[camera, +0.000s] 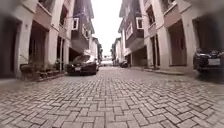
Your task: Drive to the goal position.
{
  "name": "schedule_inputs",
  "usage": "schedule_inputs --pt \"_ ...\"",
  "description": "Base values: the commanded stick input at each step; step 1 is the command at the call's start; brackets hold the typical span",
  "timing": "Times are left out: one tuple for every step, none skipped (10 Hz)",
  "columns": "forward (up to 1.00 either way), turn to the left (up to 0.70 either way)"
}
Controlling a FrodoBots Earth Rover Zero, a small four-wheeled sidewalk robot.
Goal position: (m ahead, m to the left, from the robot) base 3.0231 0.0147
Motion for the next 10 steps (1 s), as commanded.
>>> schedule_inputs --pt "0.7 0.0" --pt "0.7 0.0" --pt "0.7 0.0" --pt "0.7 0.0" --pt "0.7 0.0" --pt "0.7 0.0" --pt "0.7 0.0" --pt "0.7 0.0" --pt "0.7 0.0" --pt "0.7 0.0"
